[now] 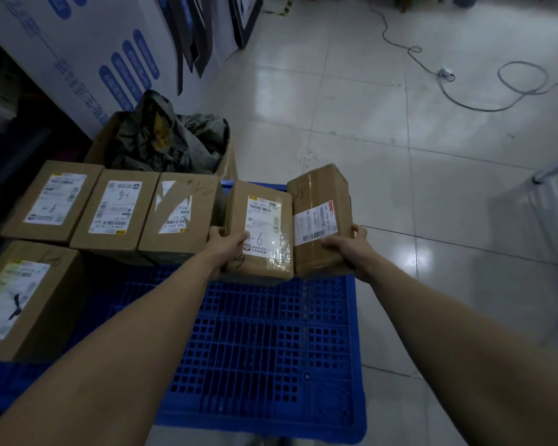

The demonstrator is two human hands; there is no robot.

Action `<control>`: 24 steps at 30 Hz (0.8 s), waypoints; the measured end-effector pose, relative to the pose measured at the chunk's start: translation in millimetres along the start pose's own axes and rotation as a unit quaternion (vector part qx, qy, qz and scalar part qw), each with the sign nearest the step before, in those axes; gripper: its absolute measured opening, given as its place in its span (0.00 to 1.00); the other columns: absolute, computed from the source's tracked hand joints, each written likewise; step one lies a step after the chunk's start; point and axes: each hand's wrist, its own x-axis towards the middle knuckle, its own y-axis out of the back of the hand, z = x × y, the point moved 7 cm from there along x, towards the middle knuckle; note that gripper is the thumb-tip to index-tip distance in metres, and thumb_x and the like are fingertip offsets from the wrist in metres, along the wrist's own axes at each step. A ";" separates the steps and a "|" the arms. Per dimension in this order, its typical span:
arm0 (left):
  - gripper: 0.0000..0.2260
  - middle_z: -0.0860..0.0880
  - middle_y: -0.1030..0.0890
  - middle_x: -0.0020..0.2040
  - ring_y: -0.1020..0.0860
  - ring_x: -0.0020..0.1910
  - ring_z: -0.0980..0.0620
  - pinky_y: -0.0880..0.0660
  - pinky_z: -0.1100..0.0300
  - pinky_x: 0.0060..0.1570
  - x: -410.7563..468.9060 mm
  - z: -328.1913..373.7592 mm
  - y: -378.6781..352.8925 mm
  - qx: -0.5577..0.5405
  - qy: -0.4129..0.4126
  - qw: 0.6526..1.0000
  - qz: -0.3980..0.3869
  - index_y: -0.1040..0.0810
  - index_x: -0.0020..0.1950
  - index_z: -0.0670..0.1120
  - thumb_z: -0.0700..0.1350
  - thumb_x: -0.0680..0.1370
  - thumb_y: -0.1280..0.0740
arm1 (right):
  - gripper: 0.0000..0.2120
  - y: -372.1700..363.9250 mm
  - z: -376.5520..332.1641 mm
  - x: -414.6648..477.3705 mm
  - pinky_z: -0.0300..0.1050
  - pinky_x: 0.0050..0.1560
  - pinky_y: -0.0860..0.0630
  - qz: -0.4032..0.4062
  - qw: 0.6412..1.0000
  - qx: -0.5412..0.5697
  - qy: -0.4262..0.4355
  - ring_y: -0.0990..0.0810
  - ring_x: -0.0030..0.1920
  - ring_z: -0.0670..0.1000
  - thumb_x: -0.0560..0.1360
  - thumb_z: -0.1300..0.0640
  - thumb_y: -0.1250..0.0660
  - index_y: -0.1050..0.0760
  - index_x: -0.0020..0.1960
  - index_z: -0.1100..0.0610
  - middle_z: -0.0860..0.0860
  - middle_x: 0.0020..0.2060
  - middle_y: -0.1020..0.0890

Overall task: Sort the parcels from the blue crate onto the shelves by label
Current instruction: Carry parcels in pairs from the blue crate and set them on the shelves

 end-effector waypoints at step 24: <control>0.12 0.43 0.15 0.46 0.17 0.40 0.48 0.21 0.61 0.35 -202.6 162.7 120.8 -0.169 -0.174 0.970 -0.035 0.19 0.52 0.43 0.49 0.76 0.35 | 0.35 -50.7 -185.2 -179.5 0.56 0.39 0.17 -0.080 0.989 0.081 0.091 0.20 0.51 0.57 0.71 0.56 0.27 0.44 0.70 0.48 0.53 0.55 0.24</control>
